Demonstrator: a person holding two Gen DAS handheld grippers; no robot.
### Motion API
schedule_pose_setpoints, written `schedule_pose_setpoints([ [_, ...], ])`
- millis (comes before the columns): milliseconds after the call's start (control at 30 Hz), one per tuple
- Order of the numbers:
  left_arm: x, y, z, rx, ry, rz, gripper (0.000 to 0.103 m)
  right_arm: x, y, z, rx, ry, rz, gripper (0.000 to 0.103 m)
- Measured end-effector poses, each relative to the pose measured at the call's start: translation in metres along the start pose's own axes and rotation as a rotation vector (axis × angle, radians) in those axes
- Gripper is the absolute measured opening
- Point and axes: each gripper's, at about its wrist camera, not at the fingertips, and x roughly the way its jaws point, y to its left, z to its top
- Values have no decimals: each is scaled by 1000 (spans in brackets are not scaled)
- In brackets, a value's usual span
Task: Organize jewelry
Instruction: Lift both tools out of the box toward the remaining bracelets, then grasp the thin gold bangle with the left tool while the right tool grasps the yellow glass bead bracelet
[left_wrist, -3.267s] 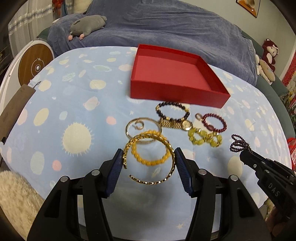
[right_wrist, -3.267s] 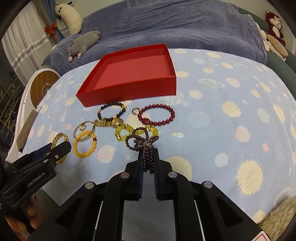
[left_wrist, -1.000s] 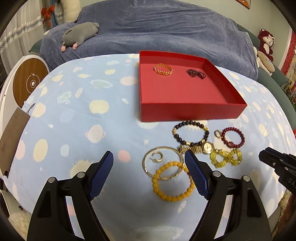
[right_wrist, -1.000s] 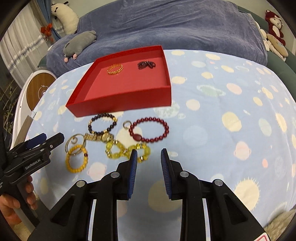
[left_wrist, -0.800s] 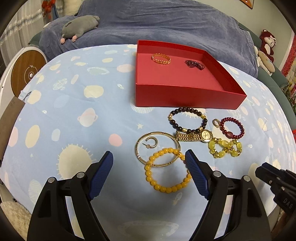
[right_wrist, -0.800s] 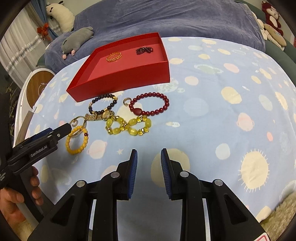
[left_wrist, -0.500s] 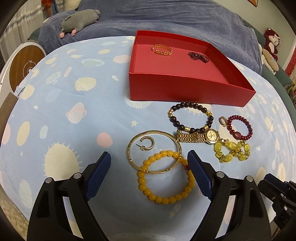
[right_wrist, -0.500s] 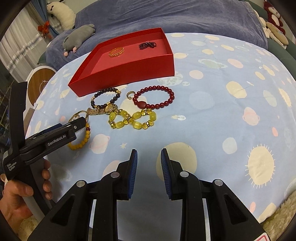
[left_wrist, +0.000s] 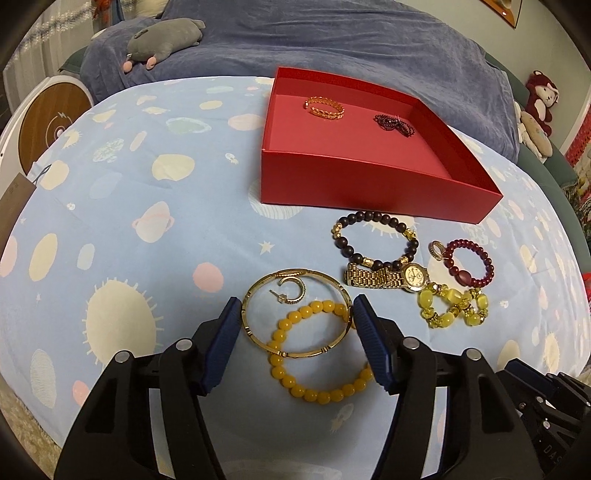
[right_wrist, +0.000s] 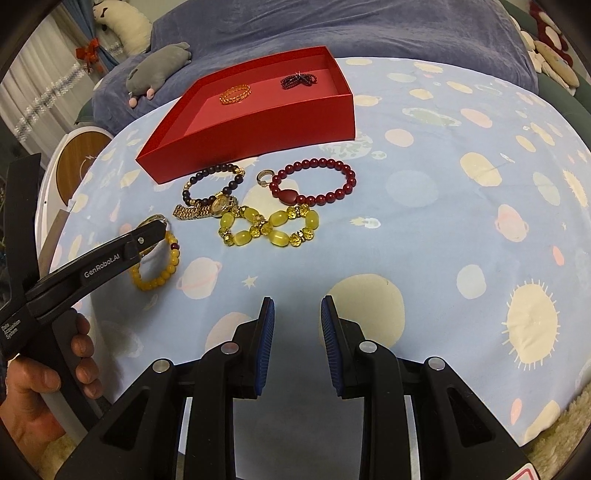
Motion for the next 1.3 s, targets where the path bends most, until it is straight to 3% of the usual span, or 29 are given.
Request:
schedule_pose_setpoints([
  [367, -32, 12, -17, -3, -36, 6, 59, 2, 3, 13, 4, -20, 13, 26],
  [833, -27, 23, -29, -36, -7, -3, 59, 30, 28, 45, -72, -26, 20, 26],
  [1300, -21, 19, -33, -21, 10, -3, 59, 37, 19, 33, -66, 10, 23, 9],
])
